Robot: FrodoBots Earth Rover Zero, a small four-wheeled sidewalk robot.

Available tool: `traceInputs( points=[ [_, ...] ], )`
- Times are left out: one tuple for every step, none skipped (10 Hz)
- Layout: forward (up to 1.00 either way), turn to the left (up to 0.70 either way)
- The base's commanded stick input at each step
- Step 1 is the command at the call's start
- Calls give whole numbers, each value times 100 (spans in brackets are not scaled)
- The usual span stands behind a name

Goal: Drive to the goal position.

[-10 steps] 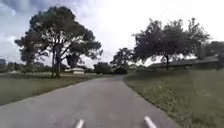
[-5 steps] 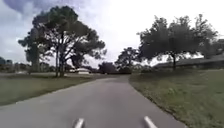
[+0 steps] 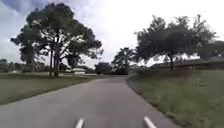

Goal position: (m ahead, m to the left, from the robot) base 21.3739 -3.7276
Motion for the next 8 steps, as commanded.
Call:
traceInputs(
  points=[
    [69,3],
    [69,3],
    [69,3],
    [69,3],
    [69,3],
    [69,3],
    [69,3],
    [69,3]
  ],
)
